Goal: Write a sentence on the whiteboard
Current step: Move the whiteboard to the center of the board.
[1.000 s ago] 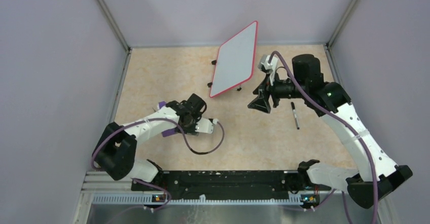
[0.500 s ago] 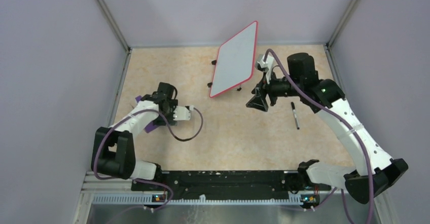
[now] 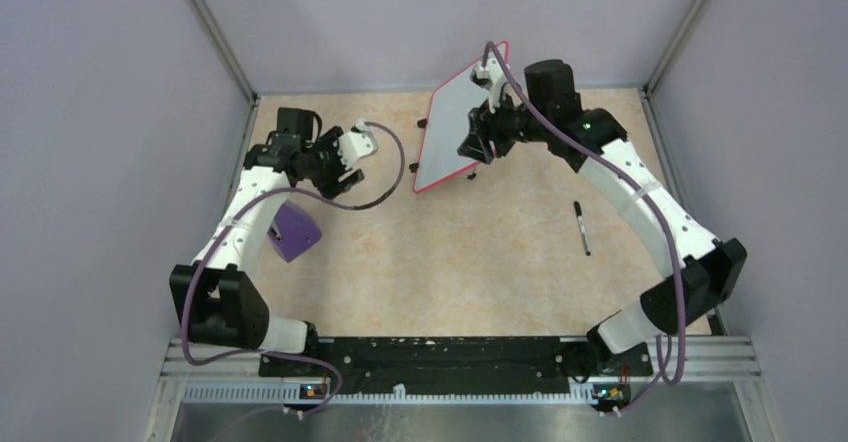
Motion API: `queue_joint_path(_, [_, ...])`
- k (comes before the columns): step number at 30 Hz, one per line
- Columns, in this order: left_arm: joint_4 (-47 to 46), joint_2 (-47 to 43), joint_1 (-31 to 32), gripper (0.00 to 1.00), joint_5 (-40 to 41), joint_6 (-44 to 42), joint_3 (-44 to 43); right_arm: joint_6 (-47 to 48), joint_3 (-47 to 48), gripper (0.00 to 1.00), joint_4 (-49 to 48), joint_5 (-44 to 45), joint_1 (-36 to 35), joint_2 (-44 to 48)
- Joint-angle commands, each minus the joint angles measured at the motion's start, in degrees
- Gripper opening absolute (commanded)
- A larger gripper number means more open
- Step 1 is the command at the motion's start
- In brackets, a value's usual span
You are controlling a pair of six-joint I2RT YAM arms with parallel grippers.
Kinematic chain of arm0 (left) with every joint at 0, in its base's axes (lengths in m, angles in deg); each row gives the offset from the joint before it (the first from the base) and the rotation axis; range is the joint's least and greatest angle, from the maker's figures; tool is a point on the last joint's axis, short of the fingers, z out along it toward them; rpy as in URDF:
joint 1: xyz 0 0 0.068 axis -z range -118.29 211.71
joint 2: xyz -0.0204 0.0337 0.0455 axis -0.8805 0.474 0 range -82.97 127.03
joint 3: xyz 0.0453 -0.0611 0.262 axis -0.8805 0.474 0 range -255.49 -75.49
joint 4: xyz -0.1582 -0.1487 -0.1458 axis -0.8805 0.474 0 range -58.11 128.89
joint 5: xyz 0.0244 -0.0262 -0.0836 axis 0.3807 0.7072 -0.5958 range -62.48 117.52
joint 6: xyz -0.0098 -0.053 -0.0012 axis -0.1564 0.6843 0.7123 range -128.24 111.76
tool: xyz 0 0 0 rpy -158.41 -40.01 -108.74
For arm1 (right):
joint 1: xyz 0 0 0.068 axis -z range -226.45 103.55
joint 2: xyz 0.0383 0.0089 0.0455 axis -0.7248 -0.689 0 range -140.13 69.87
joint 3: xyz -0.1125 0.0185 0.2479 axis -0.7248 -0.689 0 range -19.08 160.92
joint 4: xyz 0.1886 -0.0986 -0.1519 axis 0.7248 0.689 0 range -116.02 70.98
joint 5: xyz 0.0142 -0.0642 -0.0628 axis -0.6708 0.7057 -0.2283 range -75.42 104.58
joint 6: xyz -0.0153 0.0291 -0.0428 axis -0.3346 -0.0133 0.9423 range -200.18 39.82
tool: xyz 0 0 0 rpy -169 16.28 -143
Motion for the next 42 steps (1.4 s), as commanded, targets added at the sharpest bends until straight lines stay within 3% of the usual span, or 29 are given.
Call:
queue_joint_path(1, [-5.62, -4.08, -0.07, 0.78, -14.76, 22.78, -4.05, -3.64, 9.11, 0.48, -5.73, 8.75, -4.29, -6.60])
queue_joint_path(6, [-13.29, -6.73, -0.07, 0.84, -9.74, 40.48, -6.11, -4.56, 14.65, 0.43, -8.66, 16.46, -7.99, -16.16])
queue_joint_path(11, [-15.25, -7.01, -1.12, 0.86, -0.62, 50.17, -9.99, -5.94, 17.75, 0.37, -12.34, 22.93, -8.73, -24.72])
queue_joint_path(15, [-17.03, -7.74, -1.76, 0.88, 1.03, 54.51, -10.89, -7.51, 20.67, 0.33, -13.84, 23.91, -8.86, -31.14])
queue_joint_path(28, [-16.66, -6.88, -1.91, 0.94, -4.76, 55.37, -11.78, -7.35, 40.74, 0.31, -10.82, 28.75, -11.52, -53.03])
queue_joint_path(42, [-17.99, -8.35, -1.82, 0.99, -8.12, 53.84, -9.81, -6.82, 41.96, 0.31, -10.89, 31.67, -13.02, -60.71])
